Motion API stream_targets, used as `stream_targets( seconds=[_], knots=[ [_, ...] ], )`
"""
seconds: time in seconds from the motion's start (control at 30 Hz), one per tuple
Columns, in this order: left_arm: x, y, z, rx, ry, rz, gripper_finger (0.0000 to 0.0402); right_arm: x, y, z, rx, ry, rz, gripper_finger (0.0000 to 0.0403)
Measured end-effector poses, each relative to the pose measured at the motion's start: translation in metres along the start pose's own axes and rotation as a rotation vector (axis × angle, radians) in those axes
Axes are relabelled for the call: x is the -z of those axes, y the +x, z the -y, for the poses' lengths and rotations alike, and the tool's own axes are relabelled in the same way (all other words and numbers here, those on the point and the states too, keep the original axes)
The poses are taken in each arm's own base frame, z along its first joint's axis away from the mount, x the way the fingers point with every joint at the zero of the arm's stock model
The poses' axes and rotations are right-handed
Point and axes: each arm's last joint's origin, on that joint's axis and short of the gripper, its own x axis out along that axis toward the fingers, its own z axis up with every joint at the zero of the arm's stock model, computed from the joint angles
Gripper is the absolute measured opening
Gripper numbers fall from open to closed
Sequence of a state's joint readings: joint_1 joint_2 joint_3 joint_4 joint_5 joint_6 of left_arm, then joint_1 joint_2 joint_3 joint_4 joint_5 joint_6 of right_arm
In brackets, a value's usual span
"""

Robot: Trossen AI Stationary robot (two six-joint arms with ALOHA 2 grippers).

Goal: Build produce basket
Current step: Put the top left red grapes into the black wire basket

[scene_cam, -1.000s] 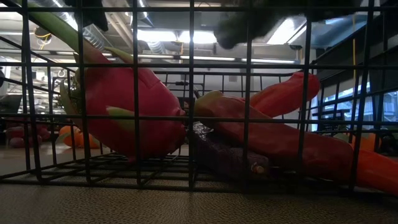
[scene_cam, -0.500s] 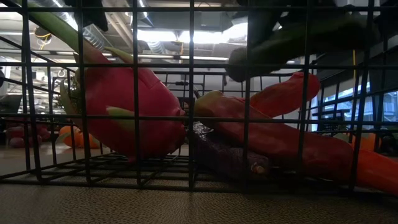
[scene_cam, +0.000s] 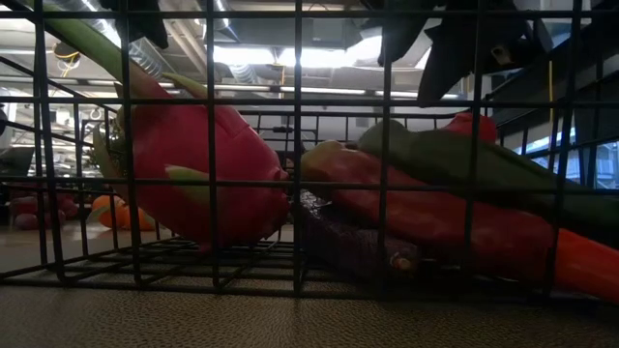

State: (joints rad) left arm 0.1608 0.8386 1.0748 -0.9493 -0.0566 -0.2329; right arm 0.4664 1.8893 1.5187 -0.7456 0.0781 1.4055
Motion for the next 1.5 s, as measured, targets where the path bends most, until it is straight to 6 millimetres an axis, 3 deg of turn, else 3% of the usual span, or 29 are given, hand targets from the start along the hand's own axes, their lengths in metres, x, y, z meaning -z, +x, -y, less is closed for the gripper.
stream_targets(
  seconds=[0.3,0.73,1.17,1.33,1.5],
  knots=[
    [0.003,-0.001,-0.001,-0.008,-0.114,-0.026,0.0071,-0.007,-0.018,-0.015,-0.037,-0.065,0.089,0.0155],
    [0.022,-0.004,-0.007,-0.132,-0.333,-0.196,0.0071,-0.021,-0.074,-0.030,0.071,-0.201,0.246,0.0155],
    [0.023,-0.003,-0.007,-0.131,-0.267,-0.214,0.0071,-0.050,-0.154,-0.047,0.071,-0.455,0.463,0.0155],
    [0.023,-0.003,-0.007,-0.151,-0.292,-0.210,0.0071,-0.056,-0.169,-0.049,0.060,-0.536,0.496,0.0155],
    [0.021,0.002,-0.010,-0.267,-0.261,-0.186,0.0071,-0.058,-0.171,-0.049,0.071,-0.583,0.498,0.0155]
  ],
)
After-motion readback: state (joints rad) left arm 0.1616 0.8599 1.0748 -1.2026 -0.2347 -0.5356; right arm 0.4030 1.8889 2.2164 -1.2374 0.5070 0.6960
